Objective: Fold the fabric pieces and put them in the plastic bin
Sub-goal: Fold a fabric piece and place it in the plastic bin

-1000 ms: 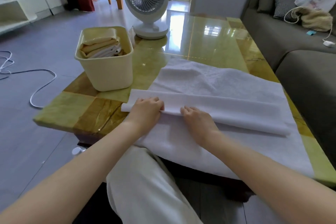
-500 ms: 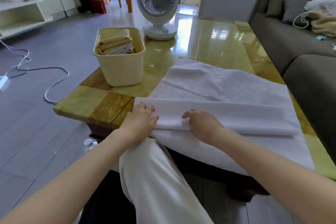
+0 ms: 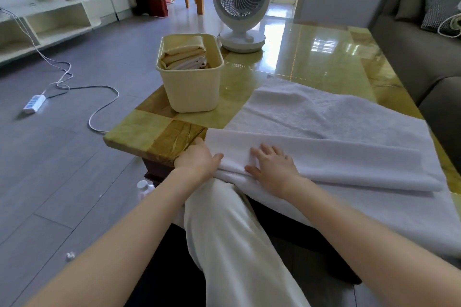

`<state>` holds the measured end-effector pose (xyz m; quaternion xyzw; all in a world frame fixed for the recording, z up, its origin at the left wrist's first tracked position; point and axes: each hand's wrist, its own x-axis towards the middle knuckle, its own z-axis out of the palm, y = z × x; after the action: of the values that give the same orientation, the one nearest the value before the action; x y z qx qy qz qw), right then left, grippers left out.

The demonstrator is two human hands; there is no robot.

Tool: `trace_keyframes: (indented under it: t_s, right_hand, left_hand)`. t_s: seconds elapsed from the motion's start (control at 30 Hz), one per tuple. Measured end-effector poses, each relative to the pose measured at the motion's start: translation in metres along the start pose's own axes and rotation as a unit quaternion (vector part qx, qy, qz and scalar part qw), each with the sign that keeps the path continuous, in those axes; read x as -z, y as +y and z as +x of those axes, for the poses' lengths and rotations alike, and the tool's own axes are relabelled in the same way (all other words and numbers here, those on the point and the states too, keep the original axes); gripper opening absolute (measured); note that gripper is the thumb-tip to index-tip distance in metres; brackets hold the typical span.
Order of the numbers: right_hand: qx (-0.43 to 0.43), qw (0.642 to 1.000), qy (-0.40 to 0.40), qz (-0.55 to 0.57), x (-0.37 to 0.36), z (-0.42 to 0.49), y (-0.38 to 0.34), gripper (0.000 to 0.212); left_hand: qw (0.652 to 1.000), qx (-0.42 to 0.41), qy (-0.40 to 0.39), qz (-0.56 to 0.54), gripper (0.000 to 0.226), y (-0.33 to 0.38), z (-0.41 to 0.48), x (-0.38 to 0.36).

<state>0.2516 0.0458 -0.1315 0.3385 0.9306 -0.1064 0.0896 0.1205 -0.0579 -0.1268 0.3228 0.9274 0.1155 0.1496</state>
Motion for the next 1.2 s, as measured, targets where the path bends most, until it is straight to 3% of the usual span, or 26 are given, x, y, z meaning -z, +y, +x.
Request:
trace_keyframes:
  t_s: [0.1,0.23,0.5,0.67,0.77,0.87,0.93,1.03,1.1,1.2]
  right_hand:
    - [-0.003,1.0,-0.002,-0.004,-0.003,0.0,-0.001,0.057]
    - [-0.01,1.0,-0.012,-0.004,-0.005,0.003,-0.003,0.059]
    - [-0.019,1.0,-0.004,-0.008,-0.005,0.018,-0.016,0.057]
    - [-0.039,0.999,0.027,-0.018,-0.008,0.023,-0.022,0.055]
    - [-0.034,0.998,0.041,-0.015,-0.008,0.022,-0.026,0.052]
    - [-0.003,0.995,0.057,0.087,-0.003,0.019,-0.026,0.043]
    - [0.006,0.966,0.082,0.246,0.008,0.016,-0.019,0.033]
    - [-0.04,0.868,0.089,0.487,0.033,0.001,0.003,0.038]
    - [-0.067,0.823,0.082,0.558,0.046,-0.014,0.023,0.047]
    - [-0.105,0.809,0.074,0.574,0.051,-0.026,0.05,0.05]
  left_hand:
    - [1.0,0.001,0.004,-0.028,0.055,-0.003,0.001,0.001]
    - [0.992,-0.059,0.049,-0.105,0.035,-0.006,-0.001,0.004]
    - [0.964,-0.11,0.159,-0.184,0.043,0.004,-0.001,0.018]
    - [0.957,-0.069,0.144,-0.241,0.043,0.004,0.002,0.019]
    - [0.958,-0.089,0.145,-0.231,0.045,0.004,0.002,0.015]
    - [0.942,-0.138,0.182,-0.246,0.046,0.014,-0.003,0.015]
    - [0.917,-0.202,0.213,-0.271,0.041,0.03,-0.008,0.017]
    - [0.888,-0.277,0.223,-0.291,0.036,0.059,-0.017,0.016]
    - [0.88,-0.301,0.204,-0.304,0.039,0.081,-0.022,0.01]
    - [0.878,-0.328,0.17,-0.305,0.039,0.108,-0.028,-0.008]
